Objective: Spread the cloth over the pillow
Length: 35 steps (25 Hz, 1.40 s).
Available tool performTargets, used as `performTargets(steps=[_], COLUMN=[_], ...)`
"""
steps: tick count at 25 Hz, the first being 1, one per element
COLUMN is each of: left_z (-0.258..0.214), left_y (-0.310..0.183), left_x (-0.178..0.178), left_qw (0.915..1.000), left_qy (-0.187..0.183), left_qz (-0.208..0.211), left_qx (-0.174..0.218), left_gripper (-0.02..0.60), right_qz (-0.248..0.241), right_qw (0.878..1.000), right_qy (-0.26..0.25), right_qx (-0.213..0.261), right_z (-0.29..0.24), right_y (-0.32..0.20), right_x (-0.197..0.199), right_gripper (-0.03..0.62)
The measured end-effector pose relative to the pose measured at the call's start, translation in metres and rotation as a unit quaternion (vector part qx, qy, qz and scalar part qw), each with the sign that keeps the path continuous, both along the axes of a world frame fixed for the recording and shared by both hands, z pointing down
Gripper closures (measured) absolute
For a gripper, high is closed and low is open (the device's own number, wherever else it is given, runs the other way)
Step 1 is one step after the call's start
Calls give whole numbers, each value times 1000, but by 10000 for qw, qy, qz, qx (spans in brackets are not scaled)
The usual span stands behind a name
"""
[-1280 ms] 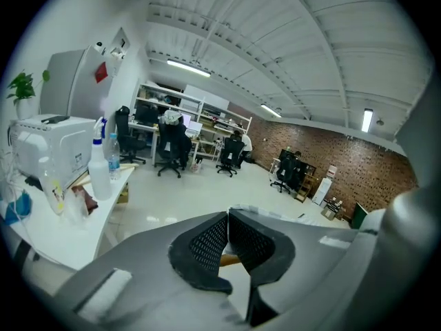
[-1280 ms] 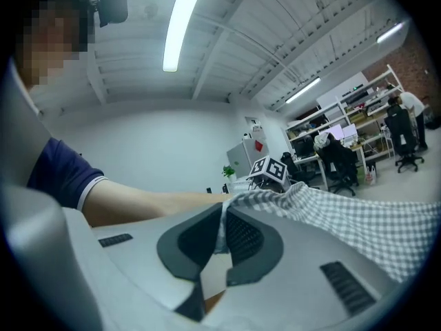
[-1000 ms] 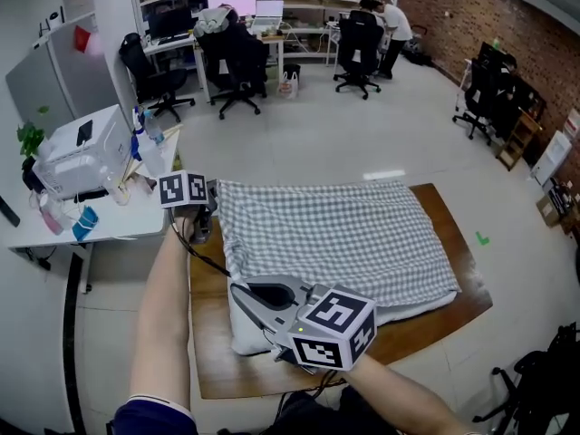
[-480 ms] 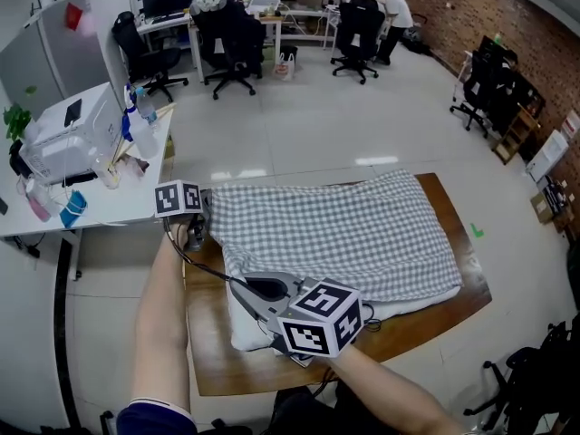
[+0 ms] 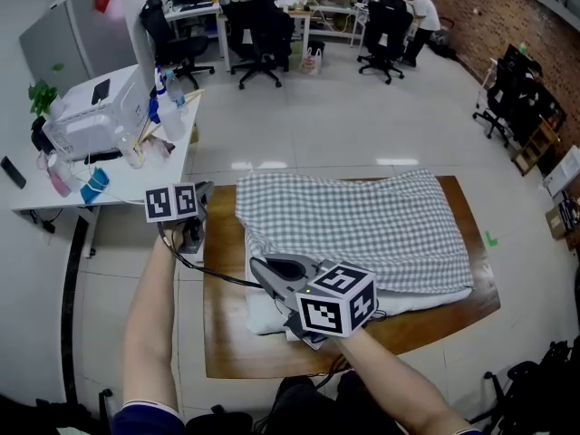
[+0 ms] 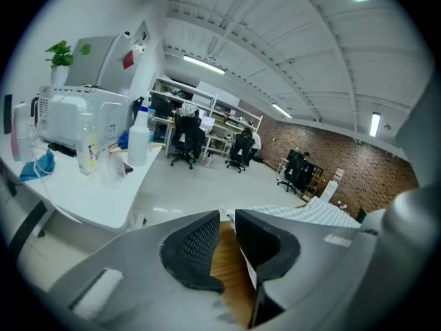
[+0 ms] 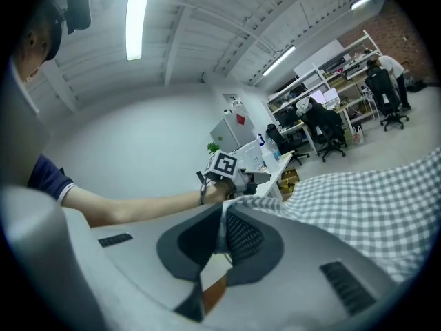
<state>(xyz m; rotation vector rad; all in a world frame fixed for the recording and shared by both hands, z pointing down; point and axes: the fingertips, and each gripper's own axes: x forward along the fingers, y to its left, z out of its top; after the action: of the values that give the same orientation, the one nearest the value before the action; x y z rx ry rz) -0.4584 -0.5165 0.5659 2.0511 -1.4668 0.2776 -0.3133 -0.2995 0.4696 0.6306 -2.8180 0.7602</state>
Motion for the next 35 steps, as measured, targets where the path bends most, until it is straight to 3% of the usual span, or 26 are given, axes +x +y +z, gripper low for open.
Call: performTargets(steps=[9, 14, 16, 21, 23, 27, 30, 35], left_z=[-56, -71, -84, -141, -157, -170, -184, -225], left_y=[103, 168, 192, 242, 254, 268, 277, 296], left_x=[-4, 15, 30, 66, 72, 80, 85, 104], left_qw=[9960, 9938, 9926, 9876, 9859, 9853, 9841, 9756], left_qy=[67, -362, -374, 24, 61, 48, 241, 596], left_qz=[-391, -454, -339, 172, 311, 453, 517, 841], left_qx=[801, 951, 1108, 1563, 1644, 1647, 1681, 1939], left_gripper=[509, 529, 538, 548, 572, 571, 572, 572], right_qz=[-91, -202, -283, -432, -552, -684, -857, -1015], right_qw=[9999, 9992, 9980, 9927, 9908, 9915, 9927, 9920], right_qy=[26, 335, 561, 1128, 1233, 1106, 851, 741], right_qx=[48, 114, 115, 4, -24, 33, -34, 88], right_z=[7, 29, 46, 89, 98, 93, 83, 68], right_y=[10, 21, 28, 43, 48, 58, 70, 86], right_x=[2, -1, -7, -17, -23, -30, -34, -38], right_gripper=[591, 591, 591, 589, 554, 549, 457, 456])
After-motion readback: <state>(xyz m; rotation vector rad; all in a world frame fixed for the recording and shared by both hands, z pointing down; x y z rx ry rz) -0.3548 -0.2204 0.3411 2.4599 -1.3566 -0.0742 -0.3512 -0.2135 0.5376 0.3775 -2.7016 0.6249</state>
